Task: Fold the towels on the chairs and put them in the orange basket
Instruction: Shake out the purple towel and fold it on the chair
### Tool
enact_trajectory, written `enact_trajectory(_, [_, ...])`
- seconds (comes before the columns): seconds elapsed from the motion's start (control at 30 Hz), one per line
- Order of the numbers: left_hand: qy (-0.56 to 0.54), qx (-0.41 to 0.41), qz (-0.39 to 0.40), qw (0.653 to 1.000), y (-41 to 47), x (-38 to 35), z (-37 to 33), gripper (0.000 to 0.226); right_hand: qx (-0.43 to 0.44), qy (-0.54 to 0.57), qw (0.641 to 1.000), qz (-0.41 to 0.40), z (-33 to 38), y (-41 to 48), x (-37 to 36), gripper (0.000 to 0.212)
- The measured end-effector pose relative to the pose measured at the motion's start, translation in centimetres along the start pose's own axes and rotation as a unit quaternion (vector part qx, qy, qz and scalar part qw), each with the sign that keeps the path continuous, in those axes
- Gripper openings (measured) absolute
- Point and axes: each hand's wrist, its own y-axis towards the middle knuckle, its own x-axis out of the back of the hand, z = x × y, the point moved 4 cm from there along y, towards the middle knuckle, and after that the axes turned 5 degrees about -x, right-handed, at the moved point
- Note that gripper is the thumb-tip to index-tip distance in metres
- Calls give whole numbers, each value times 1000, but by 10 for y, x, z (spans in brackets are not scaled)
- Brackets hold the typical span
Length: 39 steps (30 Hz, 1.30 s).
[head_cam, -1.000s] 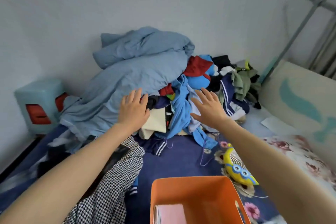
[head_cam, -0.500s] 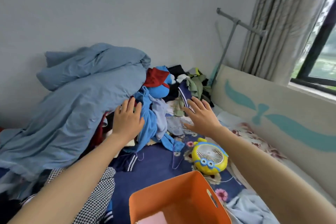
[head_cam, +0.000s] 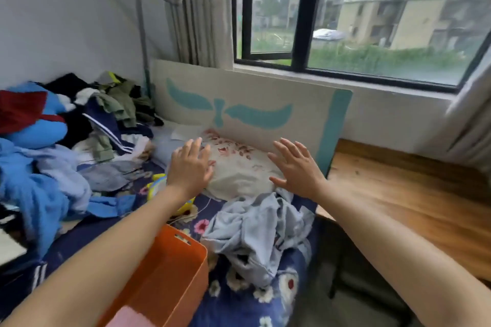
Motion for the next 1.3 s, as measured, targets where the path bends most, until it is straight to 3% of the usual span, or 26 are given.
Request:
enact_trajectory(0.13, [-67, -101, 0, 993, 27, -14, -92, 56, -89, -31, 994, 48, -53, -94, 10, 62])
enact_trajectory(0.27, [-154, -193, -27, 969, 48, -11, -197, 46, -156, -120, 972, 125, -91, -191, 53, 62])
enact_trajectory(0.53, [-330, -363, -48, 870, 26, 61, -377, 53, -353, -244, 886, 176, -102, -352, 183, 59])
enact_trajectory(0.7, [-384, -440, -40, 811, -23, 114, -462, 53, -413, -294, 847, 160, -78, -432, 259, 55])
enact_trajectory(0.8, [-394, -463, -45, 793, -53, 143, -501, 51, -442, -319, 826, 141, -70, -471, 301, 53])
enact_trajectory(1.03, [-427, -465, -50, 774, -108, 195, -572, 50, -450, -326, 820, 135, -62, -566, 368, 55])
enact_trajectory(1.3, [-407, -442, -9, 800, -158, 204, -638, 45, -452, -290, 830, 151, -88, -664, 391, 56])
